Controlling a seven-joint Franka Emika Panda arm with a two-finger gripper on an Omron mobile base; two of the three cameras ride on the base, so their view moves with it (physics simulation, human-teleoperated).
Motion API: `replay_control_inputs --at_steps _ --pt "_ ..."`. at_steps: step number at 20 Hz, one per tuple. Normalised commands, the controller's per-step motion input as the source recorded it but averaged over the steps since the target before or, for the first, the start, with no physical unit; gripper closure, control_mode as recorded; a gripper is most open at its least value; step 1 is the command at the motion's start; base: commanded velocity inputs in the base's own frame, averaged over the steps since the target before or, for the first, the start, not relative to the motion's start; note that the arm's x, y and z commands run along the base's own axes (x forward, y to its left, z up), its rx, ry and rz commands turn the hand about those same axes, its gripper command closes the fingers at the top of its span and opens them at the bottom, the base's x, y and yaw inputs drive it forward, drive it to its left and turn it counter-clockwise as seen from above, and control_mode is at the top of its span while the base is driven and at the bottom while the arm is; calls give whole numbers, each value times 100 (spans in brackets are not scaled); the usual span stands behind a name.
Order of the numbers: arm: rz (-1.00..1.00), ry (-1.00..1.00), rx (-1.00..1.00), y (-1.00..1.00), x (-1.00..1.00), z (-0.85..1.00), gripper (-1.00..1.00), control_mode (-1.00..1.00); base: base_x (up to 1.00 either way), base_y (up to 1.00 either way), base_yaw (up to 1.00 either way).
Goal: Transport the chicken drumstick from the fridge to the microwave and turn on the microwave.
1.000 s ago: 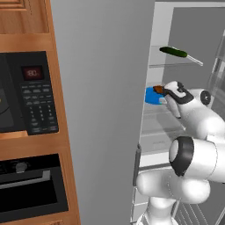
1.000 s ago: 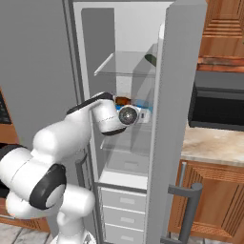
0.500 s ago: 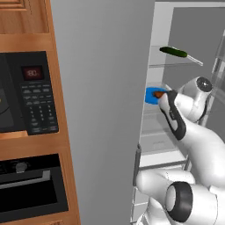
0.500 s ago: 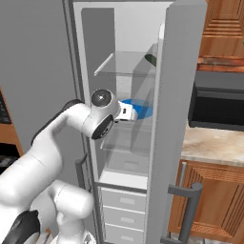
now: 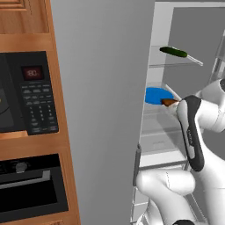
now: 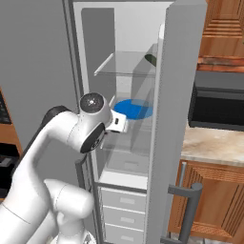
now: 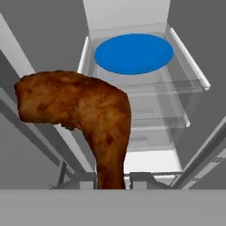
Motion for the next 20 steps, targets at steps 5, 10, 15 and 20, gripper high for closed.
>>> replay_control_inputs --at_steps 5,10,15,20 --pt "30 1 0 31 -59 -3 100 -100 0 0 0" --pt "29 0 -2 60 -40 -13 100 -100 0 0 0" --pt "16 1 -9 59 -32 -28 100 -100 0 0 0" --pt "13 0 -4 44 -52 -27 100 -100 0 0 0"
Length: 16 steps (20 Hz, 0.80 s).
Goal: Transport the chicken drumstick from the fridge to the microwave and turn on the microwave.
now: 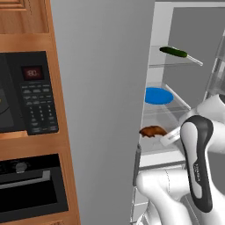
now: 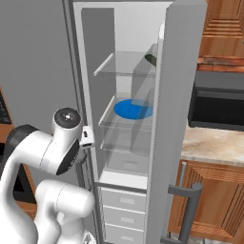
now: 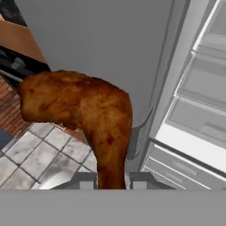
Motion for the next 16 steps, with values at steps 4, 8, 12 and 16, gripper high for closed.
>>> replay_control_inputs --at_steps 4,8,12,16 --pt "9 0 0 19 -39 -25 100 -100 0 0 0" --pt "3 -1 0 1 -17 -24 100 -100 0 0 0" --pt "0 -13 0 0 -4 -3 100 -100 0 0 0" --pt "0 -13 0 0 -8 0 100 -100 0 0 0"
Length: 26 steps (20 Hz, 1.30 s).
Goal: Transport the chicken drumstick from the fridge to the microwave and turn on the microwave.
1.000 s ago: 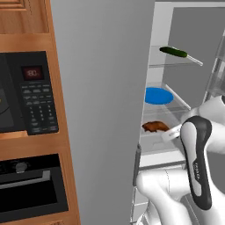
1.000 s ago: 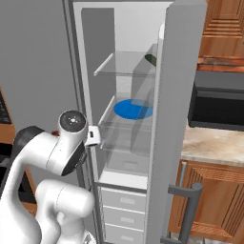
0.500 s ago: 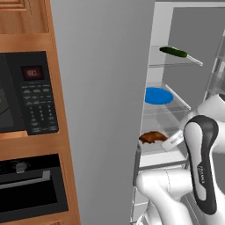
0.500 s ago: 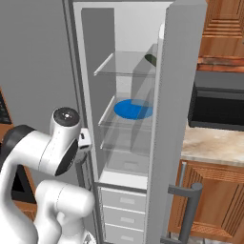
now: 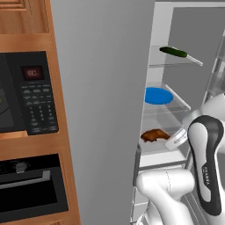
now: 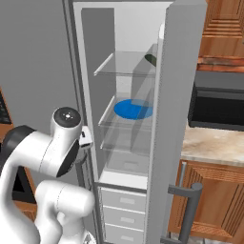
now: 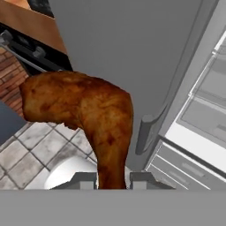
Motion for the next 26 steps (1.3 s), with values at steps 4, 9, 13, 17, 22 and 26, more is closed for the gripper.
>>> replay_control_inputs --at_steps 4,9,13,17,22,26 --pt "0 -5 0 0 -9 0 100 100 -38 3 0" --pt "0 0 0 0 0 0 100 100 -50 15 2" --pt "0 0 0 0 0 0 100 100 -31 26 9" --pt "0 0 0 0 0 0 100 100 -12 49 22" --pt "0 0 0 0 0 0 100 100 0 56 23" --pt "0 0 0 0 0 0 100 100 0 48 18"
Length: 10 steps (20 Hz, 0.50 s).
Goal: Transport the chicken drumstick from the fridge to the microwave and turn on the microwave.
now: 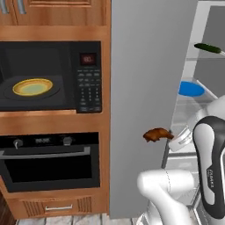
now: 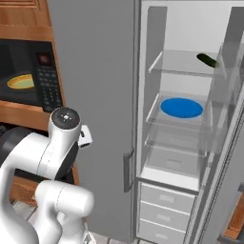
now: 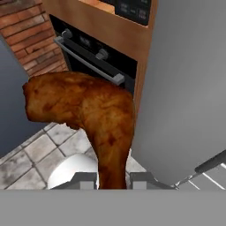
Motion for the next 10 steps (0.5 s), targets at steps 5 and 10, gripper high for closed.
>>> replay_control_inputs --at_steps 5,10 --pt "0 0 0 0 0 0 100 100 0 41 14" --pt "0 0 0 0 0 0 100 100 9 39 18"
